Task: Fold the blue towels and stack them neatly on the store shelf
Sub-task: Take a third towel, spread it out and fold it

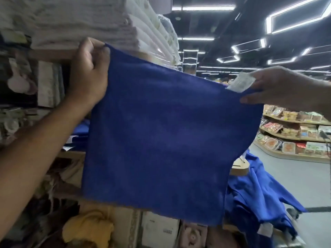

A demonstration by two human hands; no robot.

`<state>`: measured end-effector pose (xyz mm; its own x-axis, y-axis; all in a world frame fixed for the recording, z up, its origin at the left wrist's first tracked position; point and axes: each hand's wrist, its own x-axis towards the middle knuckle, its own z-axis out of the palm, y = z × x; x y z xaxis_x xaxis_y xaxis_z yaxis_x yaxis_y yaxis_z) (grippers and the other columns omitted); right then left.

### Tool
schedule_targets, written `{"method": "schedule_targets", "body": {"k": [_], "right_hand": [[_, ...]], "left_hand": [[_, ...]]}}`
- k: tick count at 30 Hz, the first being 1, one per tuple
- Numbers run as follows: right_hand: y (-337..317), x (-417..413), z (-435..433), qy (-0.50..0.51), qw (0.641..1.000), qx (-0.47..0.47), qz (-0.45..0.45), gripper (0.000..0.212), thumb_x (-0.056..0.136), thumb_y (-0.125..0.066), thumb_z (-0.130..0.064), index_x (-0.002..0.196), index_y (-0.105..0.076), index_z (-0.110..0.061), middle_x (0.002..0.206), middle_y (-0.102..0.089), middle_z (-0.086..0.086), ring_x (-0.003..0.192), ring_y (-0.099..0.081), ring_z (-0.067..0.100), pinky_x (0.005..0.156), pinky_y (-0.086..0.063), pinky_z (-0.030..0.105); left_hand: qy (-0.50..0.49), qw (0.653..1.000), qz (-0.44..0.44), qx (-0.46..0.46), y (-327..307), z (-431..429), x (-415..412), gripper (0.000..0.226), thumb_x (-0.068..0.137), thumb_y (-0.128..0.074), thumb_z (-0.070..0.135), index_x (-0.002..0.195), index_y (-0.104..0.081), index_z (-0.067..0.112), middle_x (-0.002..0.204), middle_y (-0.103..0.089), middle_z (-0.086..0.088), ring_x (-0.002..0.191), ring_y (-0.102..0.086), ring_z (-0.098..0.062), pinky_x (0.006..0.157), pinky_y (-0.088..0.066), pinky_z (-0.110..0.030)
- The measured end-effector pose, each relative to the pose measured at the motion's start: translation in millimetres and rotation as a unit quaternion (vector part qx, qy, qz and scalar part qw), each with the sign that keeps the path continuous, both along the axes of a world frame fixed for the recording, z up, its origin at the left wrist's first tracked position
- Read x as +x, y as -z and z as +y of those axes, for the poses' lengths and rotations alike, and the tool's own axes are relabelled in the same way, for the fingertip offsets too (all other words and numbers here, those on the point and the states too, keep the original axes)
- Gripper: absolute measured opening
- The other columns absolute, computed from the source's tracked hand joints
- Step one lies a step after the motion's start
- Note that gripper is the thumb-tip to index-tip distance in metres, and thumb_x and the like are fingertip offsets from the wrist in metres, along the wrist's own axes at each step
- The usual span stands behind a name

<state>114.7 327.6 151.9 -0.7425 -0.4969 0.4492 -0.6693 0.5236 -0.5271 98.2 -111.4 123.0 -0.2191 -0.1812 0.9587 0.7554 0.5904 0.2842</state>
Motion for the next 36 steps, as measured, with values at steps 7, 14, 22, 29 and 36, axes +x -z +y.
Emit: {"method": "schedule_targets", "body": {"k": [7, 14, 22, 29, 36], "right_hand": [[54, -38, -22, 0.180, 0.970, 0.155, 0.053, 0.019, 0.091, -0.071, -0.030, 0.086, -0.078, -0.013, 0.058, -0.068, -0.003, 0.050, -0.062, 0.008, 0.055, -0.050, 0.030], [54, -67, -5, 0.174, 0.978, -0.006, -0.112, 0.012, 0.089, -0.074, -0.027, 0.087, -0.082, -0.018, 0.077, -0.076, 0.008, 0.062, -0.069, 0.009, 0.055, -0.056, 0.019], [45, -140, -3, 0.220, 0.938, -0.192, -0.185, 0.025, 0.087, -0.078, -0.032, 0.101, -0.078, -0.012, 0.067, -0.067, -0.002, 0.048, -0.054, 0.002, 0.046, -0.048, 0.013], [25, -192, -20, 0.204, 0.924, -0.287, -0.146, 0.016, 0.094, -0.073, -0.021, 0.106, -0.073, -0.012, 0.099, -0.077, 0.010, 0.077, -0.076, 0.012, 0.064, -0.061, 0.021], [33, -218, -29, 0.219, 0.929, -0.278, -0.111, 0.008, 0.096, -0.071, -0.017, 0.098, -0.069, -0.010, 0.096, -0.074, 0.015, 0.063, -0.074, 0.013, 0.056, -0.059, 0.021]], "left_hand": [[0.007, 0.995, -0.095, -0.002, 84, 3, -40, 0.019, 0.105, -0.049, 0.021, 0.093, -0.046, 0.035, 0.085, -0.052, 0.017, 0.076, -0.053, 0.015, 0.072, -0.037, -0.006], [0.081, 0.968, -0.232, 0.060, 87, -5, -91, 0.014, 0.103, -0.054, 0.027, 0.090, -0.059, 0.024, 0.083, -0.062, 0.005, 0.078, -0.055, -0.010, 0.071, -0.043, -0.028], [0.172, 0.904, -0.352, 0.170, 47, 7, -145, 0.021, 0.103, -0.057, 0.027, 0.082, -0.061, 0.023, 0.078, -0.059, 0.005, 0.066, -0.053, -0.007, 0.059, -0.044, -0.026], [0.165, 0.897, -0.354, 0.205, 6, 15, -191, 0.020, 0.096, -0.067, 0.032, 0.078, -0.064, 0.023, 0.076, -0.061, 0.006, 0.062, -0.054, -0.010, 0.052, -0.037, -0.021], [0.143, 0.904, -0.353, 0.194, 18, 15, -215, 0.013, 0.097, -0.065, 0.030, 0.090, -0.070, 0.020, 0.074, -0.061, 0.006, 0.059, -0.052, -0.008, 0.041, -0.036, -0.013]]}}
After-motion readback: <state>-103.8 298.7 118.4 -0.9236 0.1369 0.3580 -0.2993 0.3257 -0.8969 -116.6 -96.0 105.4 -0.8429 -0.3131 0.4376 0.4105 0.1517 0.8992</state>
